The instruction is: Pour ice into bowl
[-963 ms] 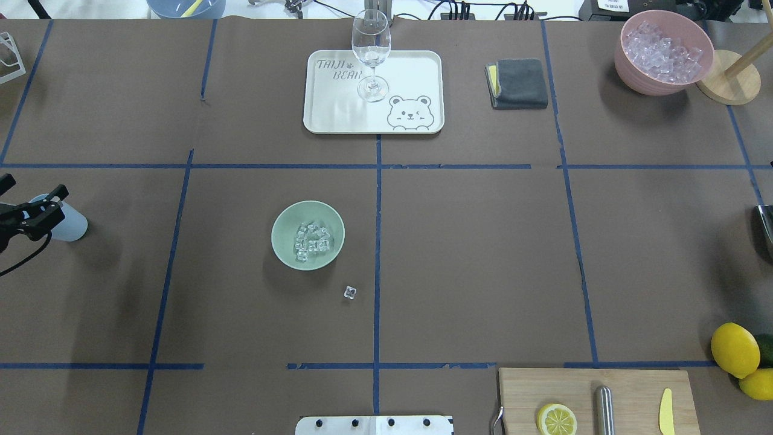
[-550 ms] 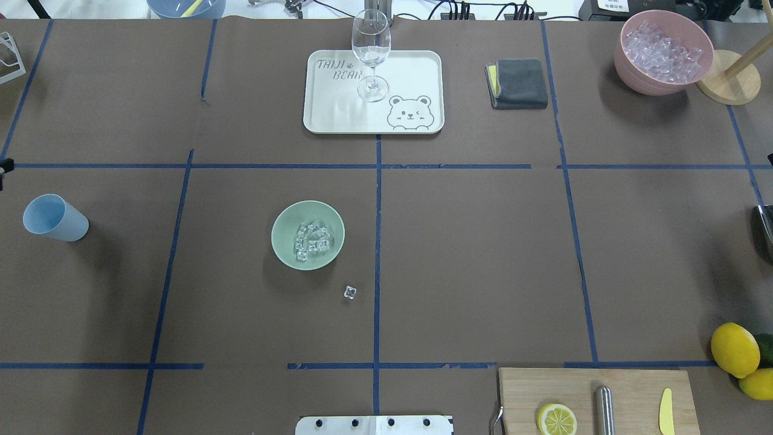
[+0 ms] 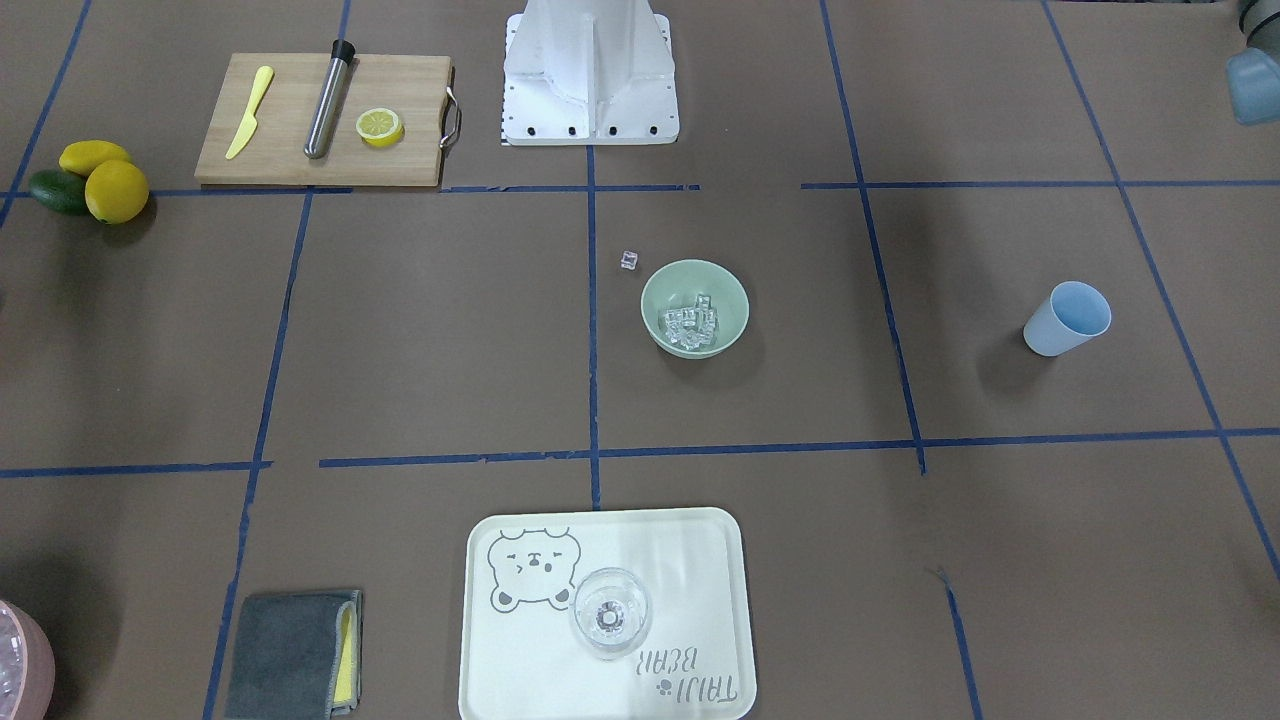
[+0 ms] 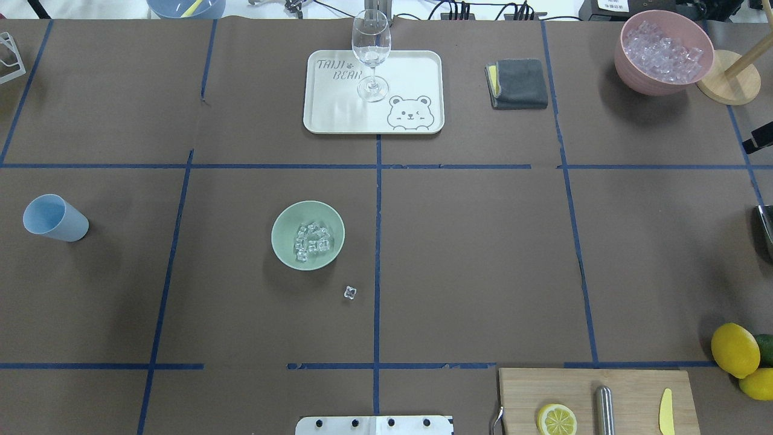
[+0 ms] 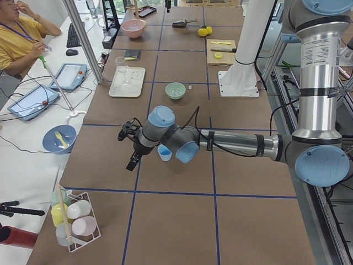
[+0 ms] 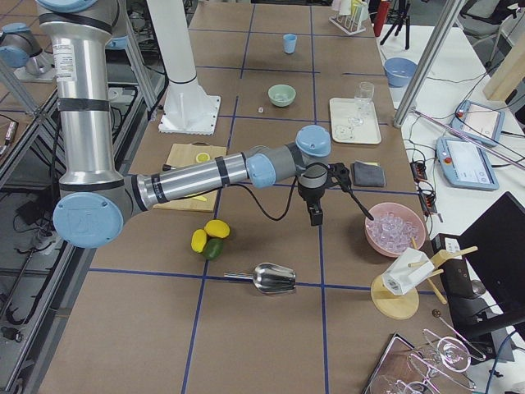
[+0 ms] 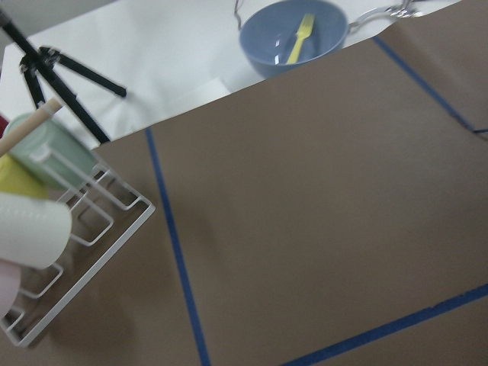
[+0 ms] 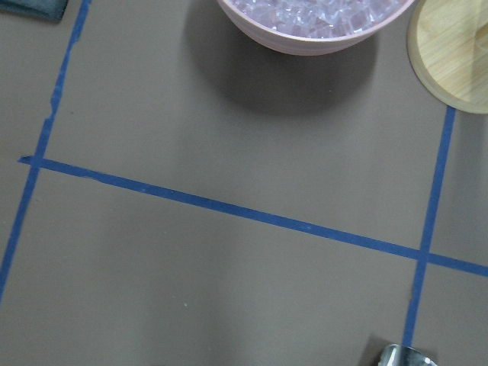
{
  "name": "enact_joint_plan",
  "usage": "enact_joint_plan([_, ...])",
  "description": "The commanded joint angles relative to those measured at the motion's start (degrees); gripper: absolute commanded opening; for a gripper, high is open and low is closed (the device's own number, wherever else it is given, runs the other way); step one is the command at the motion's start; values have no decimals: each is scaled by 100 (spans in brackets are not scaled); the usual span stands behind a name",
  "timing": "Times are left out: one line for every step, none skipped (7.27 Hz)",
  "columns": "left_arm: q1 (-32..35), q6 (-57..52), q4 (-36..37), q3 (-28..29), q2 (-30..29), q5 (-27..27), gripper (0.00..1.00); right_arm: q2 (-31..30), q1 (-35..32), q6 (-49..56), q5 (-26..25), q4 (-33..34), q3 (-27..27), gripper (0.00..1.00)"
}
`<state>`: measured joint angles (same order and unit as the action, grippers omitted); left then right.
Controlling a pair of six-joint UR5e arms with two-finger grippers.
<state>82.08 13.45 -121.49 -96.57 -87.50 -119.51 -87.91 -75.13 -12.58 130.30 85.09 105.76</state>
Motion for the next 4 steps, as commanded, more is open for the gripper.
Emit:
enact_joint_plan([806,-817,1613,-2,-240,-560,100,185,672,-821,13,8,575,100])
enact_joint_plan([810,-827,2290,33,-250,-808,100,439,1110,-1460,-66,17,777,100])
enact_joint_plan([827,-853,2627,-37,-180,-880,100,937,1567,-2215,-101,17,832,100])
enact_joint_plan([827,-853,2631,-11,-171,-1055,100,1429,2137,-2562,-102,17,771,100])
